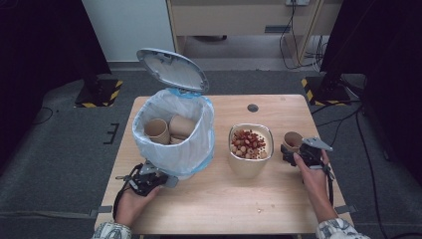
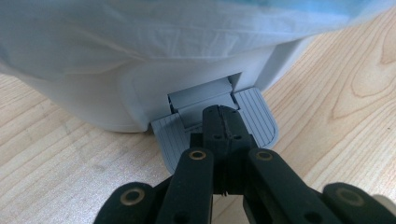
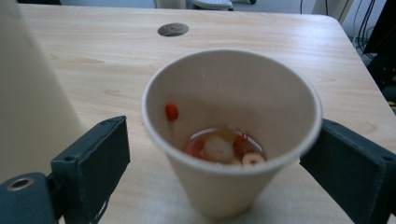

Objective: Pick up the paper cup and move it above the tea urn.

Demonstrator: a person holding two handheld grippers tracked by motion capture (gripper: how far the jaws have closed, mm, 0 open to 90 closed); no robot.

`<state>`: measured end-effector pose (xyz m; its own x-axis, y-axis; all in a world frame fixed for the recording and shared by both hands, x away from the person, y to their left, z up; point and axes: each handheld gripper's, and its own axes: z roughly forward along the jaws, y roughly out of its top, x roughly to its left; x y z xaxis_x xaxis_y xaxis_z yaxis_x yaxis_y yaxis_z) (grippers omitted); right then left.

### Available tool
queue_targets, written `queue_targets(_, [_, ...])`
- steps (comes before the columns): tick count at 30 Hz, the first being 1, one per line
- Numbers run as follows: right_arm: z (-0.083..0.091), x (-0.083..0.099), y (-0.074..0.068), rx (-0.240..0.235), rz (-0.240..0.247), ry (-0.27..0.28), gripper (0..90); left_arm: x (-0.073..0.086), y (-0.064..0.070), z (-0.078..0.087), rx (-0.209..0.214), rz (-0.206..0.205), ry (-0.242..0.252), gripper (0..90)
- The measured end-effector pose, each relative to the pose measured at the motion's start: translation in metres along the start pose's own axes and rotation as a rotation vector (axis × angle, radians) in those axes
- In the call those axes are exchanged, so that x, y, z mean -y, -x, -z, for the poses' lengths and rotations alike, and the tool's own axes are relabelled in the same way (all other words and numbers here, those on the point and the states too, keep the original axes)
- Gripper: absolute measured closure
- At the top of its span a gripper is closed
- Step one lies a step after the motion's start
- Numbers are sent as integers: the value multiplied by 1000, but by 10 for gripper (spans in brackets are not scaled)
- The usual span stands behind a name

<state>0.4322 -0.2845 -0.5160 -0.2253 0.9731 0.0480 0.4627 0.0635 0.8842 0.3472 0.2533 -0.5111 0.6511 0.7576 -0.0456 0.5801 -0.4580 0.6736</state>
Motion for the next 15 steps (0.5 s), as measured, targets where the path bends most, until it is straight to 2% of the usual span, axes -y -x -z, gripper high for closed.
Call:
queue_targets(8, [-14, 0, 2, 7, 6, 5, 111, 0, 0, 0, 2, 1, 1, 900])
queue_targets(10, [-15, 0, 2, -3, -7, 16, 113, 0, -1, 0, 3, 3, 2, 899])
queue_targets(13, [-17, -1, 1, -10, 2, 18, 126, 0, 0, 0, 2, 2, 1, 900])
queue_targets(15, [-18, -1, 1, -14, 2, 20, 172, 0, 0, 0, 1, 2, 1, 899])
